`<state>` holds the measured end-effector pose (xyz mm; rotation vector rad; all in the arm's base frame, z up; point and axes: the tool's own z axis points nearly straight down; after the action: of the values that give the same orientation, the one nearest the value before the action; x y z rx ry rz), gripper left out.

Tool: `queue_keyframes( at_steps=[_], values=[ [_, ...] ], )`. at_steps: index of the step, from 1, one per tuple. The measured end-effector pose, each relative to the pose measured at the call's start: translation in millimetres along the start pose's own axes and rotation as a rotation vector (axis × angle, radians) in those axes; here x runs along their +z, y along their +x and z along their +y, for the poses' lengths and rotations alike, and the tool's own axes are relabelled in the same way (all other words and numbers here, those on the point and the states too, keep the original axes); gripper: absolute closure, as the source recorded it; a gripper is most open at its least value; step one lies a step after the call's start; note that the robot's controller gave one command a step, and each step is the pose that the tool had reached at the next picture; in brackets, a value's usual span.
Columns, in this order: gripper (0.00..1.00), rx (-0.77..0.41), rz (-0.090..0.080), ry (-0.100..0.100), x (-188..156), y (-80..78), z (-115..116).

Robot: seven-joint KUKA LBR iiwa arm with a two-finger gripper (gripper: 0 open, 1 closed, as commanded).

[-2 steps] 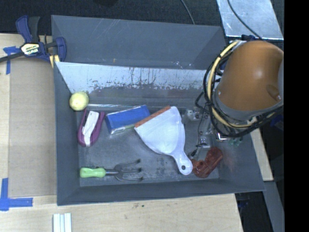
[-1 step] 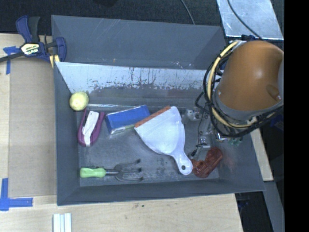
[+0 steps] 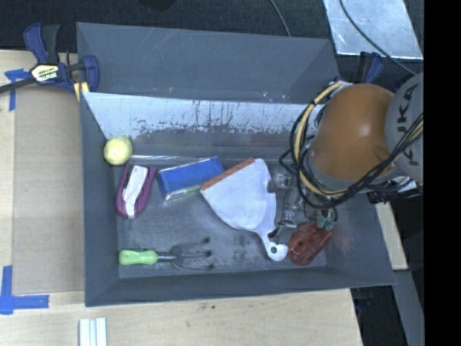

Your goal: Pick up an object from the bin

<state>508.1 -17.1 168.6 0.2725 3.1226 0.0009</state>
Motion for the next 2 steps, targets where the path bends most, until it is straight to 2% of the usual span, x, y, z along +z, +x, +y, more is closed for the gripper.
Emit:
queue_keyframes(
  at_steps=[1, 2],
  values=[
    [0.0, -0.124, 0.002, 0.001, 18, 9.4, 7],
    [1.0, 0.142, 0.004, 0.002, 82, 21.3, -6]
  ],
)
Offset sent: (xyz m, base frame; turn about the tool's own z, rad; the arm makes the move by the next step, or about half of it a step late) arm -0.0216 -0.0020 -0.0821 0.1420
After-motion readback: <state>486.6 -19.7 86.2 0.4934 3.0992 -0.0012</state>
